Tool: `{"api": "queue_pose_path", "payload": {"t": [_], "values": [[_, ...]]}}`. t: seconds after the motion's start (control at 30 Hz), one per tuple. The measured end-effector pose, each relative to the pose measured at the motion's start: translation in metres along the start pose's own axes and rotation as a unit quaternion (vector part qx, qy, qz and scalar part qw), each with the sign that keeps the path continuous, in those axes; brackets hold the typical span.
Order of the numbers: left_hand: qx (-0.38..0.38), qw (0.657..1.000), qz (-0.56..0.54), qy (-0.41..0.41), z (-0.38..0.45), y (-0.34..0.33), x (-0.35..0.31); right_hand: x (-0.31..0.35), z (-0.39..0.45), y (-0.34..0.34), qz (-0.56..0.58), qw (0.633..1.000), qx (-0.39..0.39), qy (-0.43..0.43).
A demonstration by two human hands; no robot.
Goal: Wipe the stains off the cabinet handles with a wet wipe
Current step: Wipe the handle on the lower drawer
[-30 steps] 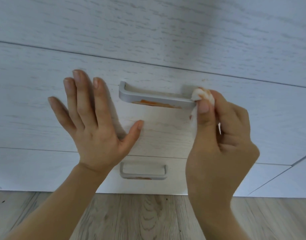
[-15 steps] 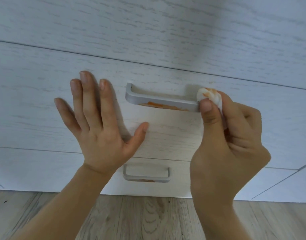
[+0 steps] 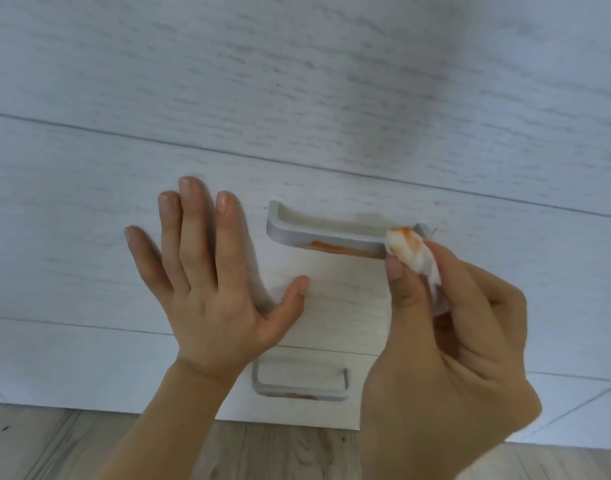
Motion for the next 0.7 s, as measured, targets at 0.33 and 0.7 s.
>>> {"api": "queue_pose_path", "payload": {"t": [0.33,0.7], "values": [[-0.009,0.999,-0.036,-0.018,0.0024,0.0053,-0.0040,-0.0029,-0.0039,-0.0053,0.067,0.997,-0.019,-0.036],[-0.006,0.998,-0.053,-0.017,0.0010,0.0043,-0.0024,-0.0099,-0.0050,-0.0051,0.063,0.998,-0.005,0.012]]}}
Point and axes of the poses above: each hand's wrist, its own z-axis towards the middle knuckle, its own y-axis out of the back of the hand, x = y × z, the point moved 2 cm from there along z, towards the middle knuckle, and after that the axes turned 4 degrees about z, right-handed, at the moved point
